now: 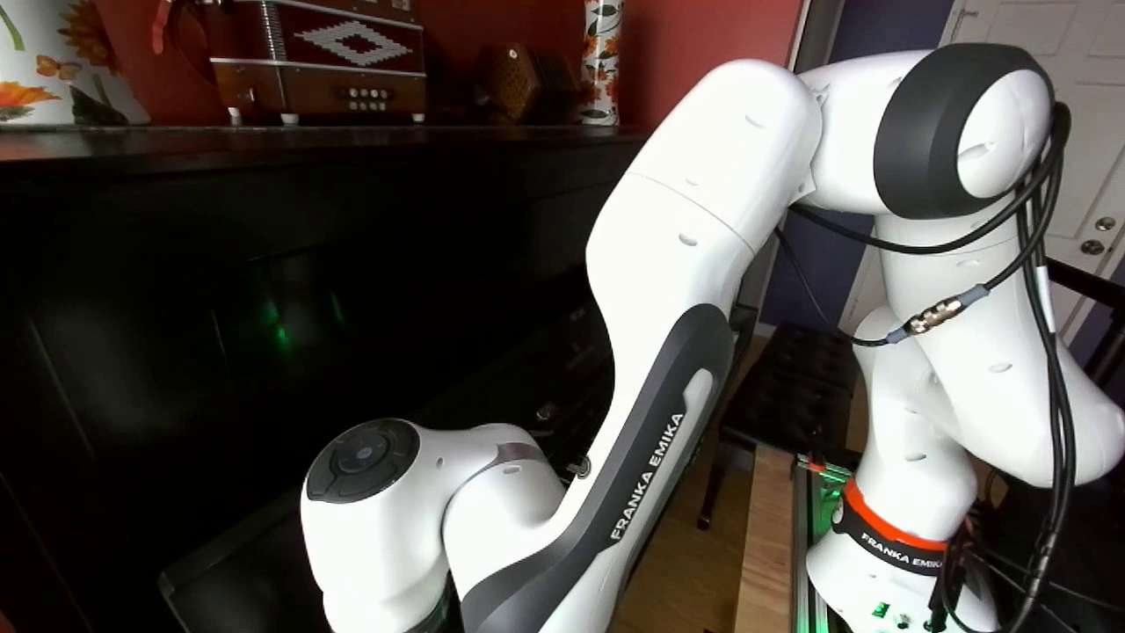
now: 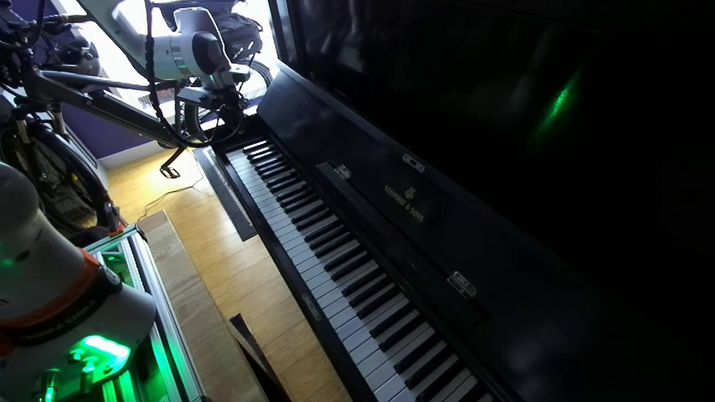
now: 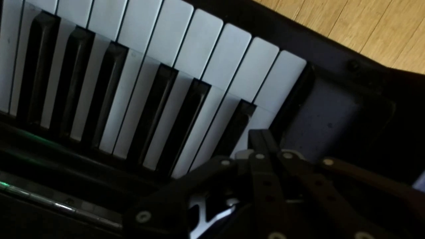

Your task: Push down on the first black piano key

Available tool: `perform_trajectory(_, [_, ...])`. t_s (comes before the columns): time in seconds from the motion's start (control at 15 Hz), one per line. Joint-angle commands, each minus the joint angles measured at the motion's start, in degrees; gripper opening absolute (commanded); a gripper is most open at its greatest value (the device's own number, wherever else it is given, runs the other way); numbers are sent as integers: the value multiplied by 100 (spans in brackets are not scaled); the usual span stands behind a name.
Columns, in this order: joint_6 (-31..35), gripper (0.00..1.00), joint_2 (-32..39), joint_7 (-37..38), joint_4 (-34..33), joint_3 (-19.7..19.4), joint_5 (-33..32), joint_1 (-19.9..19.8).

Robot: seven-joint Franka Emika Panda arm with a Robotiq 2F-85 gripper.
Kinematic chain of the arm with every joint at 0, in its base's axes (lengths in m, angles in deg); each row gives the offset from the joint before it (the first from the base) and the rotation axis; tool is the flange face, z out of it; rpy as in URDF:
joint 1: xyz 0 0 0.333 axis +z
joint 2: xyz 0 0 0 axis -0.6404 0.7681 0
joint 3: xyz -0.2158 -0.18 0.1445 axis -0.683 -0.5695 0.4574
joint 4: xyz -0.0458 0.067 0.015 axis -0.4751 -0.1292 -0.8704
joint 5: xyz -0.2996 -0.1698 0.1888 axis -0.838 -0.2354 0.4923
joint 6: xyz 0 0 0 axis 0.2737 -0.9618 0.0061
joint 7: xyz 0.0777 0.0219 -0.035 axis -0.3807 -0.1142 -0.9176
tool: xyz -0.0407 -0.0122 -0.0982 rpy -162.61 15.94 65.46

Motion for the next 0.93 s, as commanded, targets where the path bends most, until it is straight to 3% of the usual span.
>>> perform_trajectory(0.0, [151,0,162,76,-95,-161,-25,153])
perform_trajectory(0.87, [479,0,332,111,-128,-551,-51,389])
